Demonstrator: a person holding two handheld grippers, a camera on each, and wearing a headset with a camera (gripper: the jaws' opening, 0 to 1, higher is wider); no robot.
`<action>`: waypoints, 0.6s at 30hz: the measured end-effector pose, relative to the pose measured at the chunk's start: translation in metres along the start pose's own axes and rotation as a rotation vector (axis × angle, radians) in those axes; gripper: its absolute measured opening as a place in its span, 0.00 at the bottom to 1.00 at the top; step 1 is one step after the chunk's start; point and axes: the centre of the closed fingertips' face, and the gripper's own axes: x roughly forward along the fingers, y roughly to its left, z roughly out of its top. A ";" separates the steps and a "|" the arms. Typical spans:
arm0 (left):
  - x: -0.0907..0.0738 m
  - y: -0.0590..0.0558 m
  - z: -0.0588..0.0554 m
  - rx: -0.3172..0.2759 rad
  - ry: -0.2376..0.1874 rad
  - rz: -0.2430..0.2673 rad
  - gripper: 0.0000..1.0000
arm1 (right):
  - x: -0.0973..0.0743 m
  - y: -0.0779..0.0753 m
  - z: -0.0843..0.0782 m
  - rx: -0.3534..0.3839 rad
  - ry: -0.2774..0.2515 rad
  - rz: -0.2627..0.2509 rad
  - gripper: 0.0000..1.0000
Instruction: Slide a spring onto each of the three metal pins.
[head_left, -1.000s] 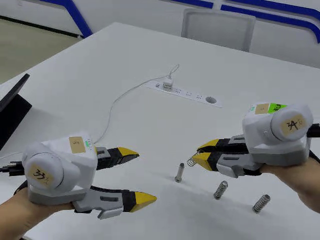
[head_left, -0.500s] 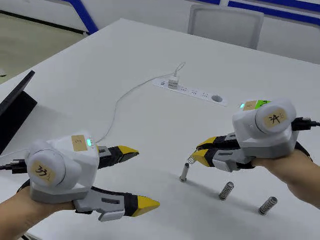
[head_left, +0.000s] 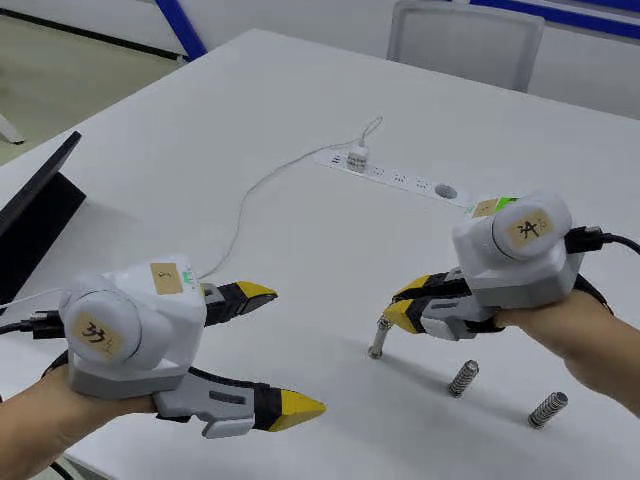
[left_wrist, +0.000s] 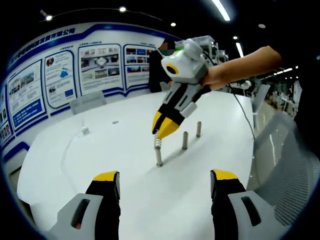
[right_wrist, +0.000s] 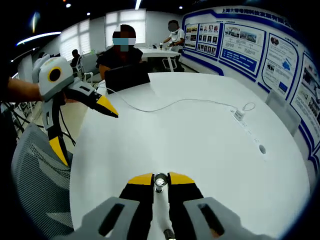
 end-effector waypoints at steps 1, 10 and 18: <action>0.000 0.000 0.000 0.000 0.000 0.000 0.76 | 0.000 0.000 0.000 -0.001 0.004 -0.001 0.11; 0.000 0.000 -0.004 -0.003 0.012 -0.004 0.74 | 0.000 -0.001 -0.001 -0.034 0.040 -0.002 0.11; 0.002 -0.003 -0.005 -0.003 0.022 -0.018 0.74 | 0.001 -0.003 -0.002 -0.042 0.062 -0.006 0.11</action>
